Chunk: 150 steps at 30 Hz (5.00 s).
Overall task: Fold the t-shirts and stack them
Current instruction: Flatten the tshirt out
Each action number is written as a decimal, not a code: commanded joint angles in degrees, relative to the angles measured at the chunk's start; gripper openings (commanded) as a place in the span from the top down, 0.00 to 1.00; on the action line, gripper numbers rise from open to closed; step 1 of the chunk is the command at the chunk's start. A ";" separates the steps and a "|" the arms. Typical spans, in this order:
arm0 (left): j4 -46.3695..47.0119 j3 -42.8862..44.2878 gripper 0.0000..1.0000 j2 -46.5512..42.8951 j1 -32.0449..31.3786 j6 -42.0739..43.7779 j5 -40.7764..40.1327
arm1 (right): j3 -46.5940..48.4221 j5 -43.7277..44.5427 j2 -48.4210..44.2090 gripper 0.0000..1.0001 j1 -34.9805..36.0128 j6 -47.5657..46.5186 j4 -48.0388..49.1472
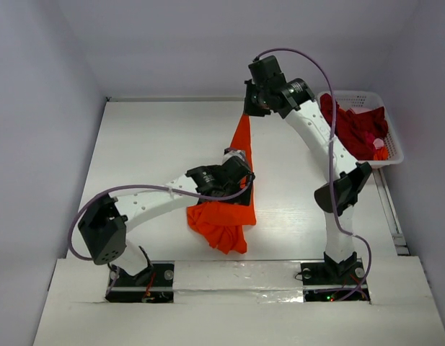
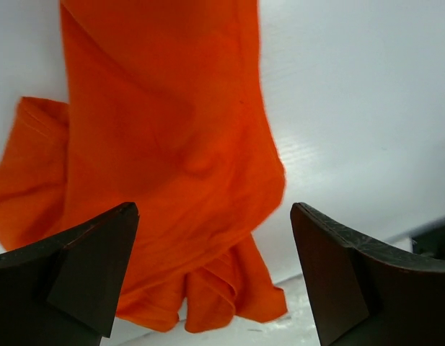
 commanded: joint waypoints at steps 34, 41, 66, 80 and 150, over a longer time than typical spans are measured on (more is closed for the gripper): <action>-9.84 11.92 0.16 17.75 -13.94 6.65 -4.34 | -3.50 0.15 -5.67 1.00 -1.29 -0.42 6.61; -9.13 12.36 0.15 19.95 -15.17 6.91 -3.99 | -4.91 -0.37 -6.20 1.00 -1.29 -0.42 7.48; -11.59 17.54 0.16 26.02 -16.31 4.72 -17.52 | -9.48 -1.96 -7.96 1.00 -1.82 -0.59 10.47; -11.50 18.42 0.18 27.43 -16.92 4.98 -20.42 | -9.65 -2.31 -8.05 1.00 -1.82 -0.59 10.74; -16.42 23.70 0.88 36.83 -21.85 4.28 -24.73 | -14.84 -4.42 -10.16 1.00 -2.87 -0.24 13.99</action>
